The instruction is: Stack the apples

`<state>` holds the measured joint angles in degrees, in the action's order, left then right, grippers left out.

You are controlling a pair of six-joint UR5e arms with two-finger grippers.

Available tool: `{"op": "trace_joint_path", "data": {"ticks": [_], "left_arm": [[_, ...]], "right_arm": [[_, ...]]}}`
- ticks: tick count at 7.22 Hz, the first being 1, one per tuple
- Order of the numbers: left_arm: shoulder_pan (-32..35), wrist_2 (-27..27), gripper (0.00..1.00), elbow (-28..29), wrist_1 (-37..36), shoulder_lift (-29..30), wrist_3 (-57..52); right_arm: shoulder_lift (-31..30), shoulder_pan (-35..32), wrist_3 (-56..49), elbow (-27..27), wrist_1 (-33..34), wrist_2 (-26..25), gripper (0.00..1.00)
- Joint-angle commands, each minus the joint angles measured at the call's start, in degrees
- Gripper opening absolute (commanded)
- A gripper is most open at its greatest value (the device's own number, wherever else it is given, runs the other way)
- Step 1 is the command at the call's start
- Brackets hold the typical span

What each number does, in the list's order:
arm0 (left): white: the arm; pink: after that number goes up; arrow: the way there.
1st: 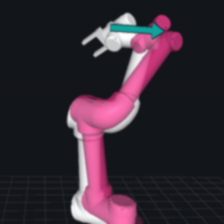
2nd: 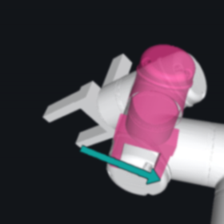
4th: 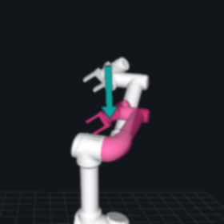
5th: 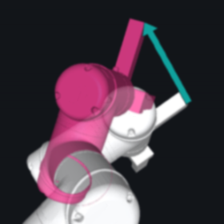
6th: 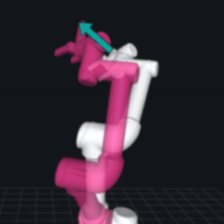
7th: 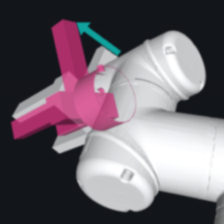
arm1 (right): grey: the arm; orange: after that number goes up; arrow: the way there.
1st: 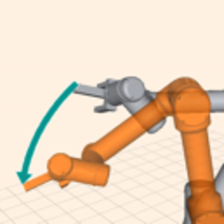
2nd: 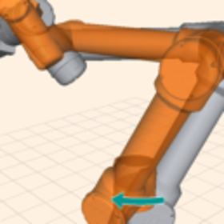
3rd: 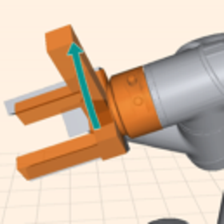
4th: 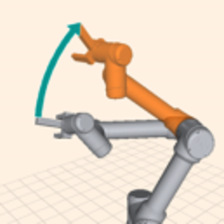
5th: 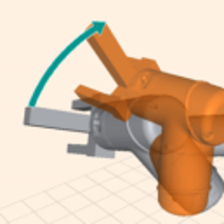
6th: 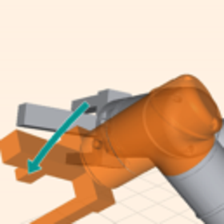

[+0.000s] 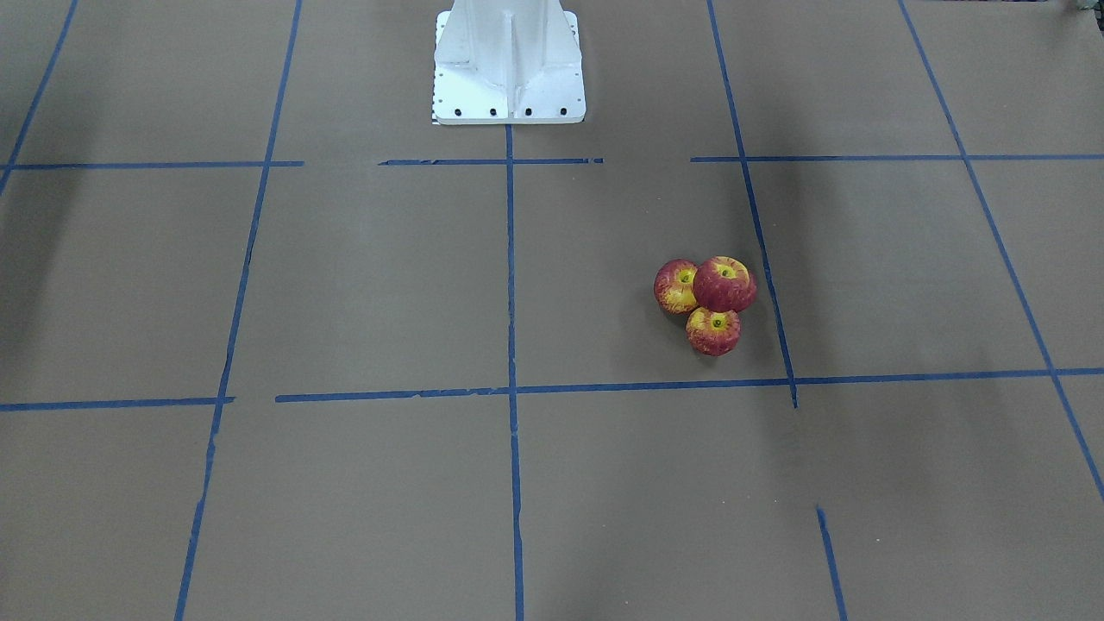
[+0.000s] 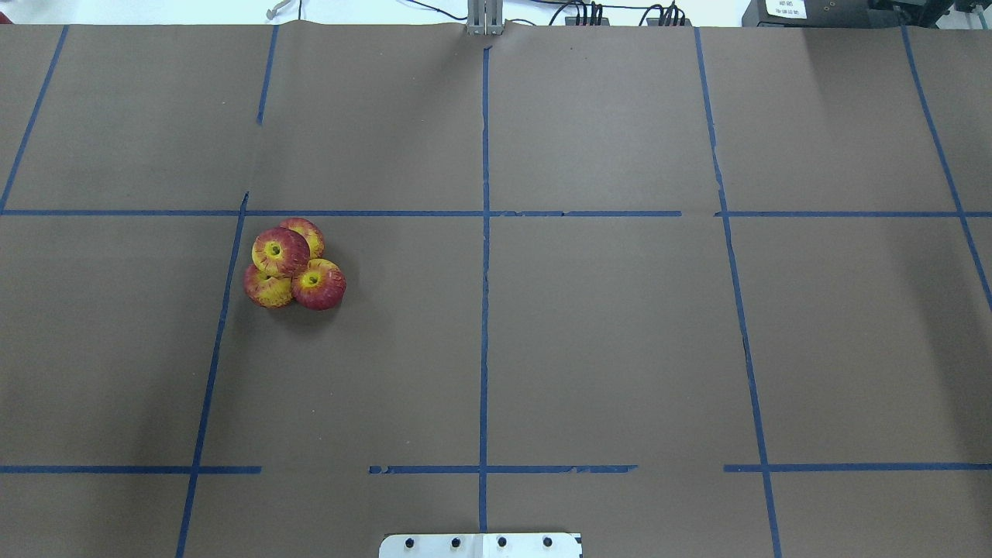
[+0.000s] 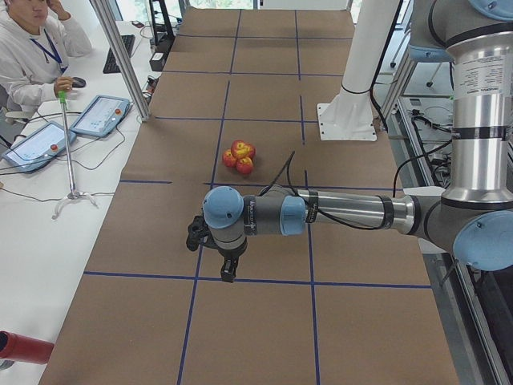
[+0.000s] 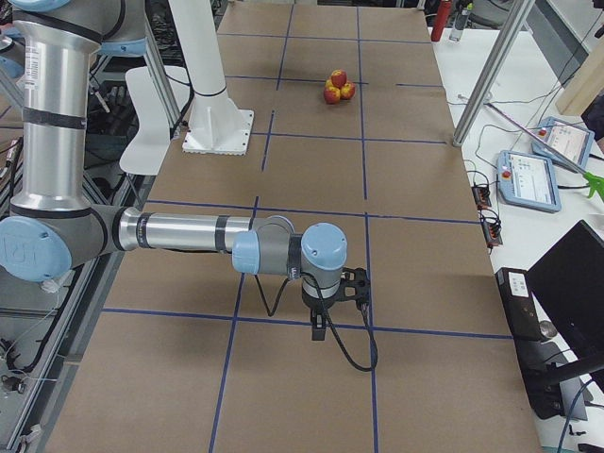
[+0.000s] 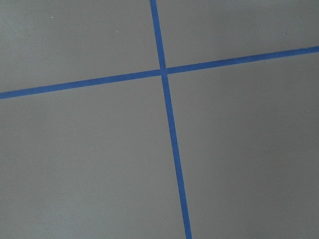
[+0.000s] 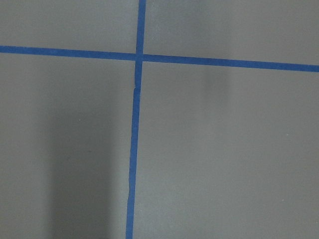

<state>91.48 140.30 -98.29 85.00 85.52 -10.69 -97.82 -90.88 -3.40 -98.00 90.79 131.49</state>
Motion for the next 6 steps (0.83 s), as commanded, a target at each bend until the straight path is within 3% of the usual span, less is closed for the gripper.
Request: {"op": "trace_joint_path", "data": {"ticks": [1, 6], "left_arm": [[-0.1, 1.6, 1.00, -0.6, -0.4, 0.5, 0.1], [-0.3, 1.5, 1.00, 0.9, -0.4, 0.1, 0.1]], "right_arm": [[0.0, 0.0, 0.1, 0.0, 0.0, 0.0, 1.00], [0.0, 0.0, 0.1, 0.0, 0.0, 0.0, 1.00]]}}
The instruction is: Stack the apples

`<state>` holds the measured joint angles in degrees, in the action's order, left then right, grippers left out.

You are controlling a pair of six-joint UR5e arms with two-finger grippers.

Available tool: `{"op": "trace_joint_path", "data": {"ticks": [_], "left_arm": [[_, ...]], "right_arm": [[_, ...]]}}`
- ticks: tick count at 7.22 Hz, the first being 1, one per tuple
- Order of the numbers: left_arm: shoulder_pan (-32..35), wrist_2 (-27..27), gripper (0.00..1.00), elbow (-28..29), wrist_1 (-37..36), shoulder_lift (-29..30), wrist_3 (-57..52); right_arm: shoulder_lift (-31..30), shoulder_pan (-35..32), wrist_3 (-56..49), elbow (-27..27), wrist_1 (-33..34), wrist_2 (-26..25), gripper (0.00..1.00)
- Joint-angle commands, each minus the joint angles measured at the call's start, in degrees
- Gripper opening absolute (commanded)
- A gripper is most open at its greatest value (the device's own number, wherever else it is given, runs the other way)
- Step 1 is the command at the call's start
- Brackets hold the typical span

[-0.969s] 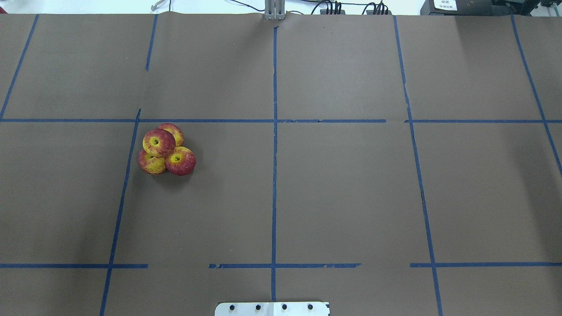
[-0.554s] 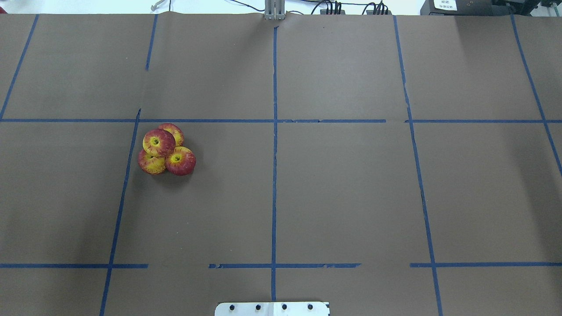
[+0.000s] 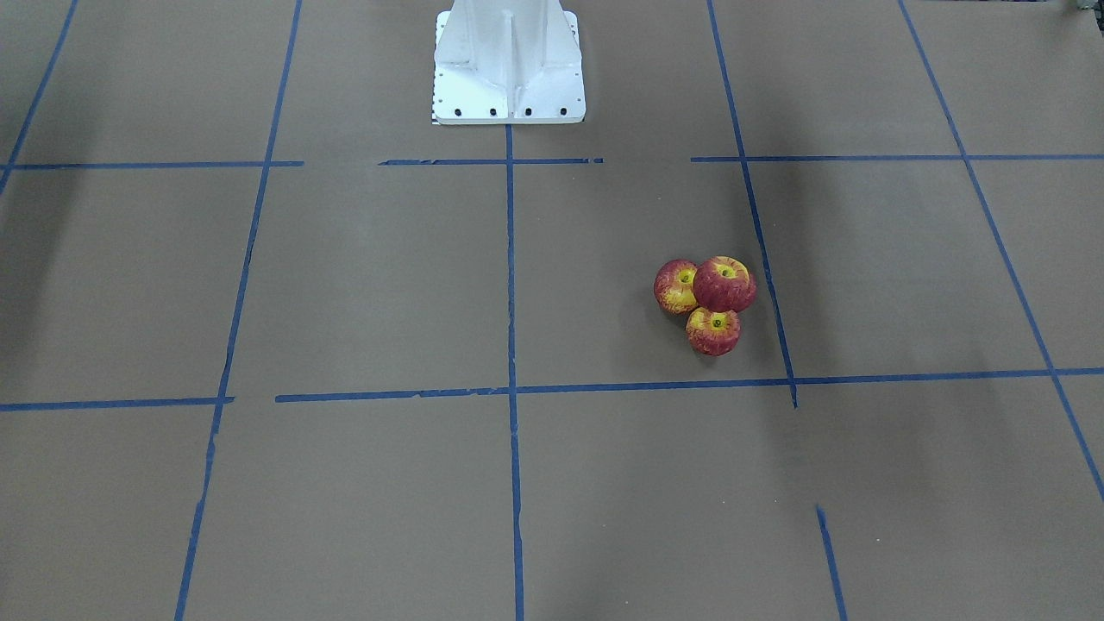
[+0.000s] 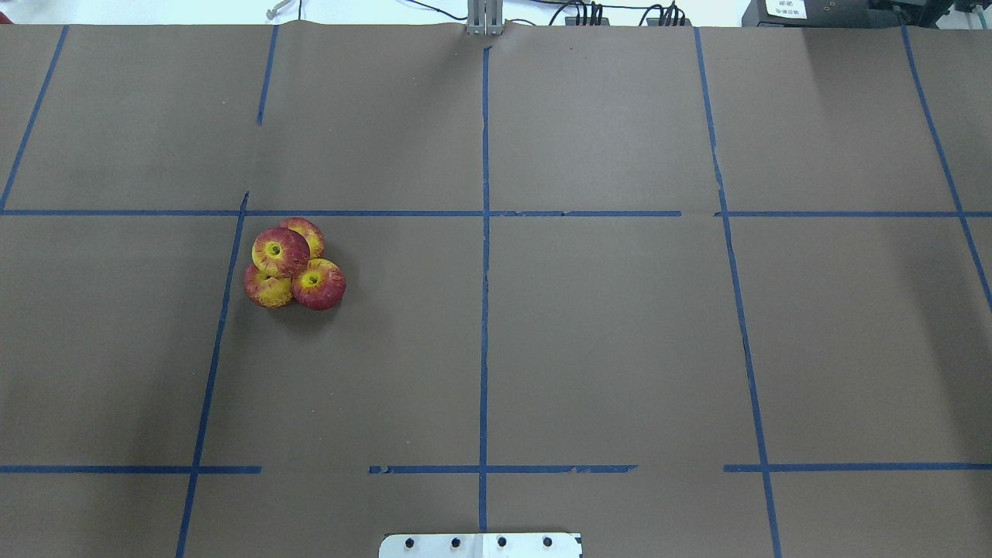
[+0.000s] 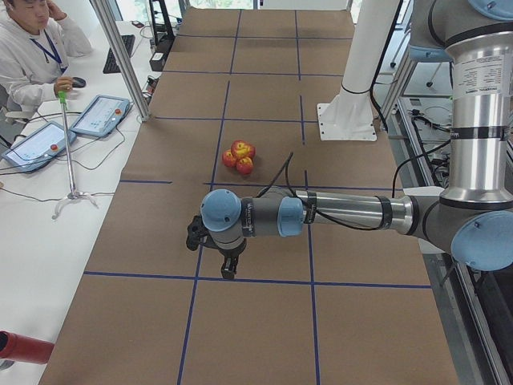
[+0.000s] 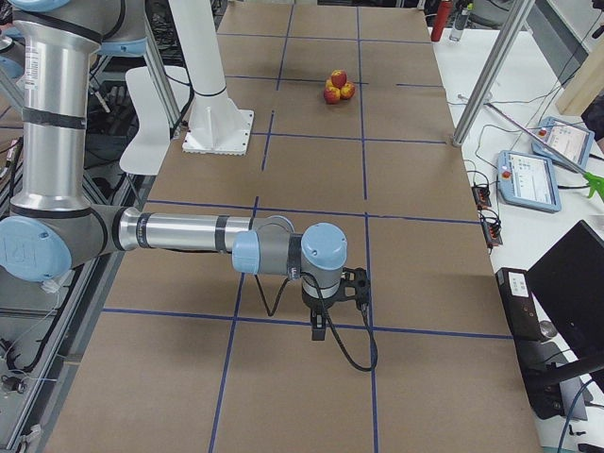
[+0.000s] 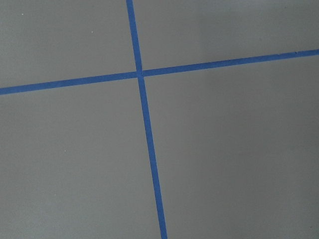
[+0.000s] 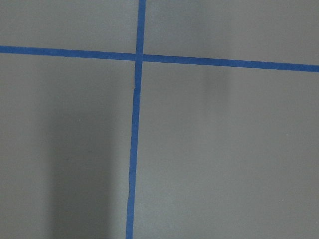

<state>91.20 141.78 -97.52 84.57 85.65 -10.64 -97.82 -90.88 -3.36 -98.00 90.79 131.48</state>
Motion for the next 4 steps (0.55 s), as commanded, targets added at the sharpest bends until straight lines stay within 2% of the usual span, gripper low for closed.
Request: {"op": "trace_joint_path", "data": {"ticks": [1, 4], "left_arm": [[-0.1, -0.1, 1.00, 0.8, 0.1, 0.5, 0.1], [-0.1, -1.5, 1.00, 0.6, 0.2, 0.7, 0.0]], "right_arm": [[0.0, 0.0, 0.0, 0.0, 0.0, 0.0, 1.00], [0.0, 0.0, 0.0, 0.0, 0.0, 0.0, 1.00]]}}
